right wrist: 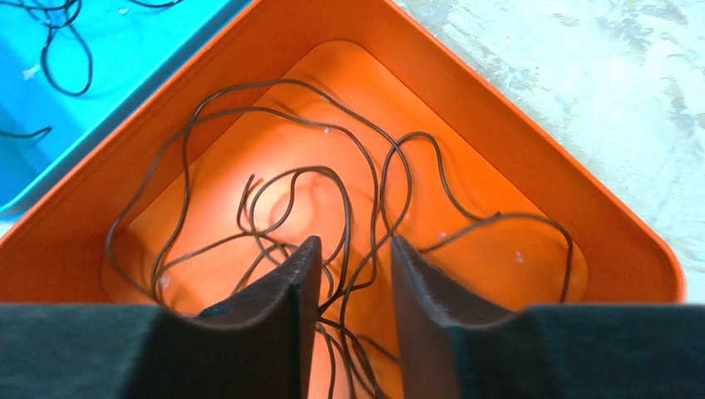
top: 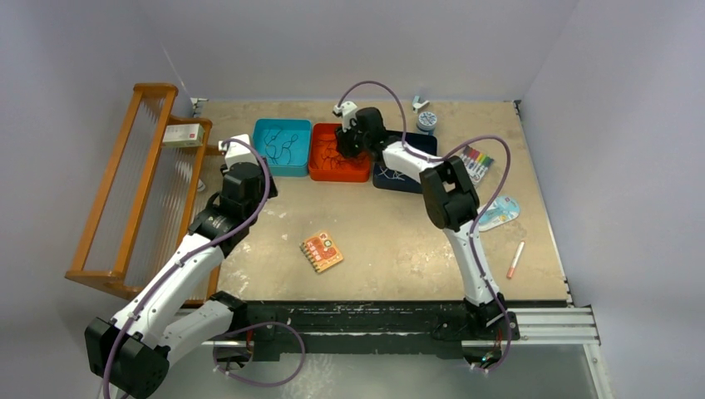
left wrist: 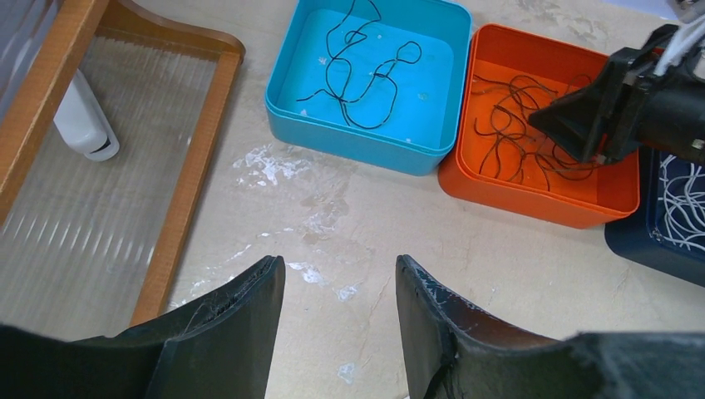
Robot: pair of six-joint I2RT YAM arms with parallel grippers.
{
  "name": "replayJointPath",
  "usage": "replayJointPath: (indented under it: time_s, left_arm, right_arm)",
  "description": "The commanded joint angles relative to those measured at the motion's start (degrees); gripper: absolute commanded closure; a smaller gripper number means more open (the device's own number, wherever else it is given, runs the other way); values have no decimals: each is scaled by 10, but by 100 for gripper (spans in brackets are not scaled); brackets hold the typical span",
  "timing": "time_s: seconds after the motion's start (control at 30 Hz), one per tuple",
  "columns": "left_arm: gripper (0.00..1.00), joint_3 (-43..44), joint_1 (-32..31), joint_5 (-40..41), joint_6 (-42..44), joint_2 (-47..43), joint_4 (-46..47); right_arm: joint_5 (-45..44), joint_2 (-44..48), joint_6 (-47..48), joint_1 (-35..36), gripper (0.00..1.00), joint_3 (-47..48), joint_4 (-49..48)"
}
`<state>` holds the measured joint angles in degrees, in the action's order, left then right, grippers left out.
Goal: Untangle the cables
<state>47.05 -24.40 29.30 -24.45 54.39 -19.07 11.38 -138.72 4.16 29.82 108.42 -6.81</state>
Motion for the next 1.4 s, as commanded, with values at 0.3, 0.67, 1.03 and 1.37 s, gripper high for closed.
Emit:
replayJointPath:
  time_s: [0.3, 0.67, 1.03, 1.37]
  left_arm:
    - [36, 1, 1, 61, -61, -11, 25]
    - [28, -13, 1, 112, -116, -24, 56]
    - [28, -55, 1, 127, -117, -90, 24]
    - [28, -88, 1, 142, -140, -159, -5]
  right_arm:
    - [-36, 282, -5, -1, 28, -163, -99]
    - [-174, 606, -50, 0, 1, -507, -262]
    - [-356, 936, -61, 0, 1, -751, -177]
    - [-480, 1024, -140, 0, 1, -823, -241]
